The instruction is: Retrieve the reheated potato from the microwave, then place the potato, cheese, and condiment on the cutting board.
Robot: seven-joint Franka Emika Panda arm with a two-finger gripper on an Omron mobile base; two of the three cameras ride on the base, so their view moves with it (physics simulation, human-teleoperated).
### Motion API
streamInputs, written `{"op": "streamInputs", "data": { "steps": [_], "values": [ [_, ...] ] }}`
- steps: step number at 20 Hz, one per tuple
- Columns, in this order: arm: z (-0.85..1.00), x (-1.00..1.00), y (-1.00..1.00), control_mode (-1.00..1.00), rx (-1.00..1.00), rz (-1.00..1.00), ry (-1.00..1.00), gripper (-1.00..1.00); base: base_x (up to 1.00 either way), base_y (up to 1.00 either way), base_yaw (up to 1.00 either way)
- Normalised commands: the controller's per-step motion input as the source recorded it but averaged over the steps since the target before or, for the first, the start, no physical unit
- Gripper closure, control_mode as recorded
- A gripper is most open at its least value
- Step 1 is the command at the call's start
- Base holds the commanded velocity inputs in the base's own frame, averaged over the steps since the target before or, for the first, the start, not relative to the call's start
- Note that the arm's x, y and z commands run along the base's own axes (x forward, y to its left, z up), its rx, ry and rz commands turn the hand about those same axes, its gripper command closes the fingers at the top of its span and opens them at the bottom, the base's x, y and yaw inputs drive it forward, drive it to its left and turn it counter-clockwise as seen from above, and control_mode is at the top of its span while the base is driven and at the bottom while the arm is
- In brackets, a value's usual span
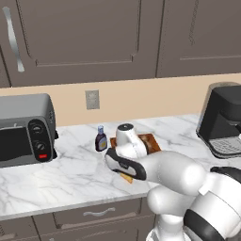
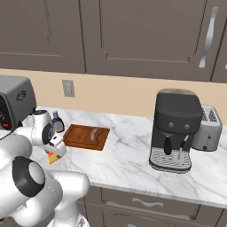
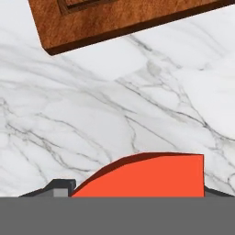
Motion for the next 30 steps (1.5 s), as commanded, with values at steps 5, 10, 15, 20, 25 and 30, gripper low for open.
{"op": "streamInputs", "data": {
  "steps": [5, 10, 15, 20, 25, 30],
  "values": [
    [0.49, 0.03, -0.23, -1.0, 0.02, 0.05, 0.0, 1.0, 0.0, 0.0, 0.0],
    [0.38, 0.16, -0.27, -1.0, 0.05, 0.04, 0.0, 1.0, 0.0, 0.0, 0.0],
    [0.17, 0.32, -0.27, -1.0, 0.11, 0.13, 0.01, 1.0, 0.0, 0.0, 0.0],
    [0.0, 0.51, -0.26, -1.0, 0.16, 0.2, 0.02, 1.0, 0.0, 0.0, 0.0],
    [0.05, 0.51, -0.07, -1.0, 0.16, 0.18, 0.04, 1.0, 0.0, 0.0, 0.0],
    [0.06, 0.34, 0.04, -1.0, 0.05, 0.14, 0.0, 1.0, 0.0, 0.0, 0.0]
  ]
}}
